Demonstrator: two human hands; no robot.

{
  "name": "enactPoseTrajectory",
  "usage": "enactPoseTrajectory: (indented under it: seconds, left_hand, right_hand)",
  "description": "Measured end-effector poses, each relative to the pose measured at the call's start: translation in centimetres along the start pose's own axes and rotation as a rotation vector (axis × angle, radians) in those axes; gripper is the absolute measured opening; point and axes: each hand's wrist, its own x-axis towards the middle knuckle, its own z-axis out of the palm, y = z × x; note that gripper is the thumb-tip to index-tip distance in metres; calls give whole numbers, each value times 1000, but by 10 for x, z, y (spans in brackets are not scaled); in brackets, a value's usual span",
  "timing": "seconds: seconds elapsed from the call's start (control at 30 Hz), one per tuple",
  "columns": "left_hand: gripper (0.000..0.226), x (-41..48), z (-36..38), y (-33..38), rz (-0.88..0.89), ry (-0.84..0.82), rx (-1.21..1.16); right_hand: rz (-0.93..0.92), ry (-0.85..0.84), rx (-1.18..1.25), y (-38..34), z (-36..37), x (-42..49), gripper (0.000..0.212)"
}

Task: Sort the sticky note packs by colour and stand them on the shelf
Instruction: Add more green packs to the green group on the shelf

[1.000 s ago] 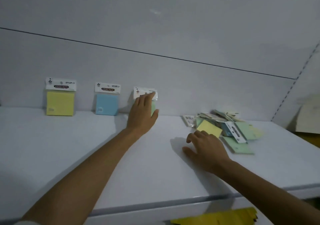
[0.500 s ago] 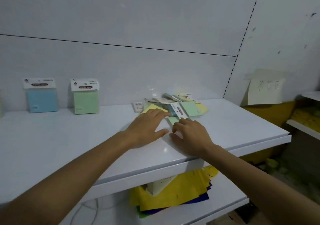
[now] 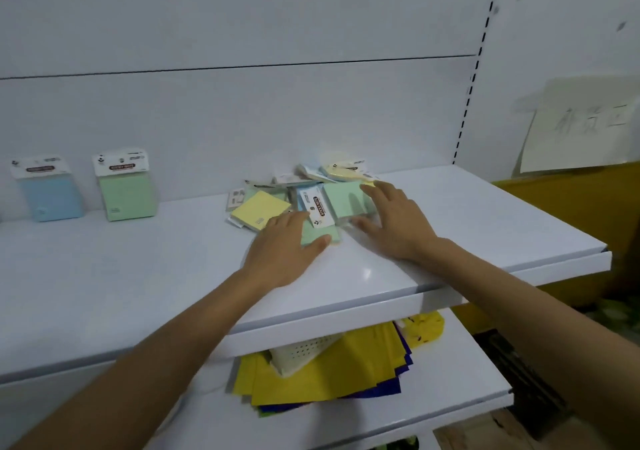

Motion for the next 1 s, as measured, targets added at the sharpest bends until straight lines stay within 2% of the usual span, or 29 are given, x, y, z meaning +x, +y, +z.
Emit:
enactPoseTrajectory:
  seconds: [0.07, 0.17, 0.23, 0.33, 0.43, 0.5, 0.6, 0.7, 0.8, 0.83, 0.9, 0.93, 0.97, 1.0]
  left_hand:
    - [49, 0, 0, 2, -21, 4, -4]
    - [41, -1, -1, 1, -58, 40, -49]
    - [49, -1, -1, 2, -120, 42, -44]
    - [64, 3, 2, 2, -165, 36, -20]
    - [76, 5, 4, -2, -205, 68, -62]
    - [83, 5, 2, -3, -242, 97, -107]
    - [78, 1, -2, 3, -244, 172, -128]
    - [70, -1, 1, 3, -229, 402, 158]
    - [65, 0, 0, 0, -365, 306, 285]
    - [64, 0, 0, 0, -366, 278, 281]
    - [64, -1, 1, 2, -296, 294, 281]
    - [63, -2, 2, 1, -267, 310, 278]
    - [61, -2, 2, 1, -259, 322, 269]
    - [57, -2, 2, 0, -258, 332, 253]
  right_hand:
    - [14, -8, 108, 1, 3, 20, 56]
    - [-52, -78, 136, 4, 11, 40, 52]
    - [-81, -72, 125, 5, 19, 40, 51]
    - [-49, 83, 42, 8, 24, 38, 62]
    - [-5, 154, 22, 10, 20, 38, 59]
    - [76, 180, 212, 11, 14, 36, 48]
    - [187, 203, 404, 11, 8, 34, 43]
    - [176, 209, 438, 6, 6, 33, 39]
    - [148, 219, 540, 3, 5, 31, 29]
    - [143, 207, 688, 2, 4, 31, 26]
    - [172, 138, 1188, -4, 2, 27, 21]
    - [191, 71, 1330, -7, 3, 24, 21]
    - [182, 23, 1326, -10, 6, 23, 23]
    - [135, -41, 1153, -10, 9, 22, 28]
